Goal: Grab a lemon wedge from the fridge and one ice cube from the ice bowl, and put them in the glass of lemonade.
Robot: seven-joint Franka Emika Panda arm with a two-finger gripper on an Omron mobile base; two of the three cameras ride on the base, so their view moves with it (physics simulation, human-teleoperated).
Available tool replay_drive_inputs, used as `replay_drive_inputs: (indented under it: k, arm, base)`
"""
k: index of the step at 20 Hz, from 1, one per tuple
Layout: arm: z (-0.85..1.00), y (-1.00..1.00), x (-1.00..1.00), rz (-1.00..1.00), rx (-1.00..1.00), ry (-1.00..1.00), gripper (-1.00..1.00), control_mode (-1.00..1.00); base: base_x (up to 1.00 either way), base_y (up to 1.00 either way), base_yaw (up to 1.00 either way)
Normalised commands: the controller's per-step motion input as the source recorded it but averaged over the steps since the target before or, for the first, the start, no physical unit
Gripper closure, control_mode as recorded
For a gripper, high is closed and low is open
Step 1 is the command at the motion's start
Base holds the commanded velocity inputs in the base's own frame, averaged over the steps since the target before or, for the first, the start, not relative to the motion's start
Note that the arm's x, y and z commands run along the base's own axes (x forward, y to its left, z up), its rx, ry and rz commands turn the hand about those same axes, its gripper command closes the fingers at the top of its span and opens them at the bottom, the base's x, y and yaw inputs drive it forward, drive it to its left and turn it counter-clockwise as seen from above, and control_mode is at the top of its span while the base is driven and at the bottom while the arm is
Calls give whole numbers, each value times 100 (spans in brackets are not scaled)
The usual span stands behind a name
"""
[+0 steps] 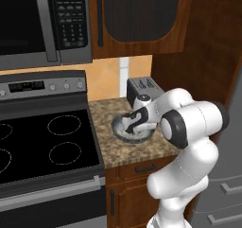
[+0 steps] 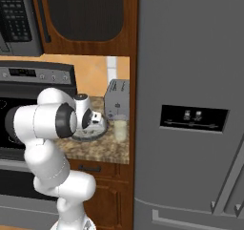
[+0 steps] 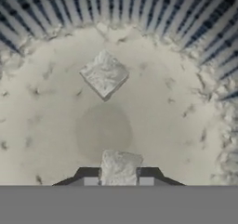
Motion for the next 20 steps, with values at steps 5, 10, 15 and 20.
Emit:
replay_drive_inputs:
  k: [5, 10, 15, 20]
  arm:
    - [71, -28, -4, -8, 9, -15, 100, -100]
    - [100, -94, -18, -28, 15, -5, 100, -100]
    - [100, -75, 4, -44, 2, 6, 100, -100]
    - [38, -40, 44, -38, -3, 21, 100, -100]
  base:
    - [0, 0, 0]
    - [0, 0, 0]
    - [0, 0, 0]
    - [0, 0, 0]
